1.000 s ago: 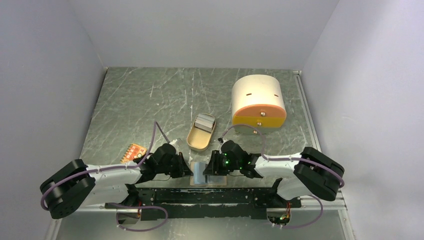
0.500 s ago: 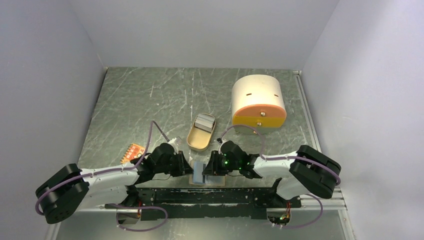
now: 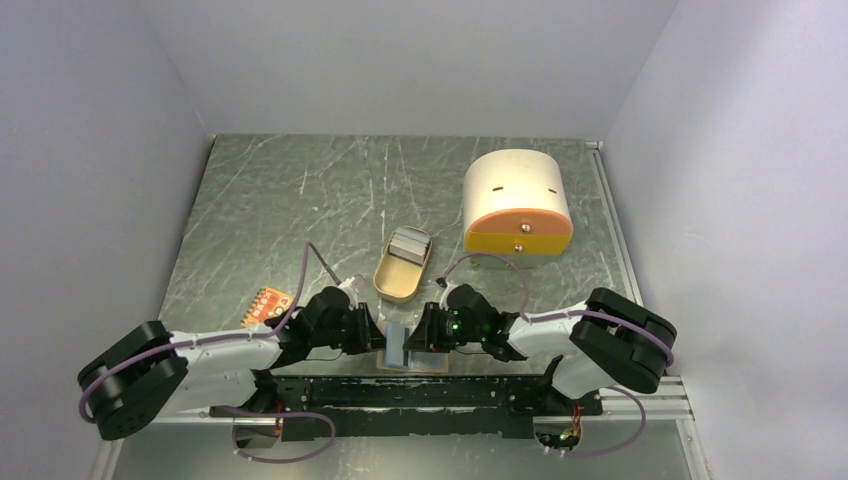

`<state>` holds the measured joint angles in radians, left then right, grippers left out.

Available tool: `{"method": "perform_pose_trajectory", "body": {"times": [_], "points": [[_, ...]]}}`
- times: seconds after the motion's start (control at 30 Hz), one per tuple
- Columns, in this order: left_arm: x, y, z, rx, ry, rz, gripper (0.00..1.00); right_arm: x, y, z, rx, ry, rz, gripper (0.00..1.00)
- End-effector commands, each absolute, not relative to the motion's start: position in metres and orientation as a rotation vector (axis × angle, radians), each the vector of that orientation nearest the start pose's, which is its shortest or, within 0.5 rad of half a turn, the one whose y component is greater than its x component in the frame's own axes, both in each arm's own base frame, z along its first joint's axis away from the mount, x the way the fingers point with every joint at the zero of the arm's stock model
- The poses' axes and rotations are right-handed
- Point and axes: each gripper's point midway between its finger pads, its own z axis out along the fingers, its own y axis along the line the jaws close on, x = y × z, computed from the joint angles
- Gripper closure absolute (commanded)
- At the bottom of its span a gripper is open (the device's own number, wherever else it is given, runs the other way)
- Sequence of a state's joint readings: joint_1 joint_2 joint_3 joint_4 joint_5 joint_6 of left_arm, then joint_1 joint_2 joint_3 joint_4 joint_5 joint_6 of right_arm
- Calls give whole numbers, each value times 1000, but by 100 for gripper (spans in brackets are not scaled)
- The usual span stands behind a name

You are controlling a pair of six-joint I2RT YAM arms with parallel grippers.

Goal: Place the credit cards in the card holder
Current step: Insert the credit card into the card holder.

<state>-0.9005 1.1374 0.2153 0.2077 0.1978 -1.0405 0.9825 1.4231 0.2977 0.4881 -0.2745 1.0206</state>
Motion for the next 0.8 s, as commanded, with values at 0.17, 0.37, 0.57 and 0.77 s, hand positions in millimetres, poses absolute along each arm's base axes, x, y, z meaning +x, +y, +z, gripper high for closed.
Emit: {"method": "perform_pose_trajectory", "body": {"times": [0.17,0.37,0.57,0.77], "points": [[112,-270,83,-44,2249,-1483,68,98,290,4,-102,2624,1225,65],[112,-271,84,-30,2240,-1491,64,97,291,2,-105,2628,1235,65],[110,-285,83,52,2269,-1523,67,97,290,3,-106,2621,1238,66],[108,-290,89,93,2238,-1566,86,97,287,4,-99,2614,1241,66]]}}
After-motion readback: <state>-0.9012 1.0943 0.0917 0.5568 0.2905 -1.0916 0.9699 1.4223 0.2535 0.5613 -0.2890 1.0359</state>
